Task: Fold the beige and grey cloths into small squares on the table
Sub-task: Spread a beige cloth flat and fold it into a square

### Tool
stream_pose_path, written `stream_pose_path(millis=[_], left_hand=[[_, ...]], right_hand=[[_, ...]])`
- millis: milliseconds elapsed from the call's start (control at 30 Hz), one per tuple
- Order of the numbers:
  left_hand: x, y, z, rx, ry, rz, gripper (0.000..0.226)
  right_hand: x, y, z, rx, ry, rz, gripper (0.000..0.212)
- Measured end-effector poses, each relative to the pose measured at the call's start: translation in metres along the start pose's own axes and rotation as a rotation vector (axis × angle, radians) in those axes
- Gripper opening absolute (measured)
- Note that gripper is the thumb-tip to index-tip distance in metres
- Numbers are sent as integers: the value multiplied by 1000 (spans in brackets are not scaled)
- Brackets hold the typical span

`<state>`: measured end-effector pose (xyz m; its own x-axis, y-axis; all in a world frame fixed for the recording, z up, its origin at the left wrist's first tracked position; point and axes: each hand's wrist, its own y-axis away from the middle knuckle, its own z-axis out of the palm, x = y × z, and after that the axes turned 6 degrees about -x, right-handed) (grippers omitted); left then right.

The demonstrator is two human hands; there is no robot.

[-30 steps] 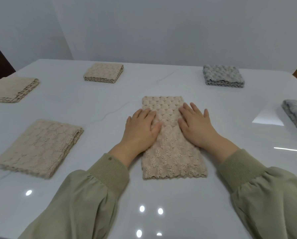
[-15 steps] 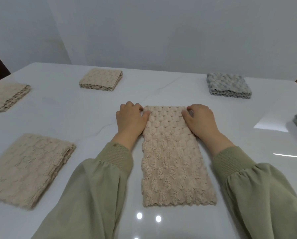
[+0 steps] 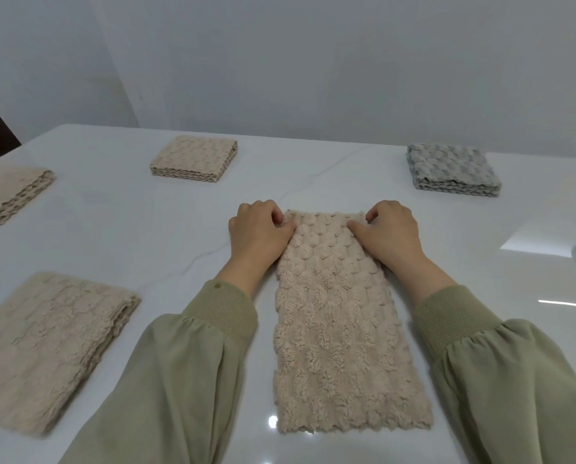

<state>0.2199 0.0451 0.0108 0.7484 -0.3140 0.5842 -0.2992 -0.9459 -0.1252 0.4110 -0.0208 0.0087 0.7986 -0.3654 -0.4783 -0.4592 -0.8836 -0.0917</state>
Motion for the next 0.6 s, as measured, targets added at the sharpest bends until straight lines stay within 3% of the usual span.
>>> stream_pose_path(millis=[200,467,533,600], left_hand=[[0,7,-2,18,354,6,16],[3,5,-10,-50,664,-5,46],[2,4,-13,-36,719,-20,51],[5,2,-17,8,760,-25,54]], right_hand=[[-2,2,-2,16,-122,-23,19],[-11,11,-17,-29,-786,-12,13],[-13,12,-22,-113,-968,6,24],[-15,11,-26,-120,-969,-16,39]])
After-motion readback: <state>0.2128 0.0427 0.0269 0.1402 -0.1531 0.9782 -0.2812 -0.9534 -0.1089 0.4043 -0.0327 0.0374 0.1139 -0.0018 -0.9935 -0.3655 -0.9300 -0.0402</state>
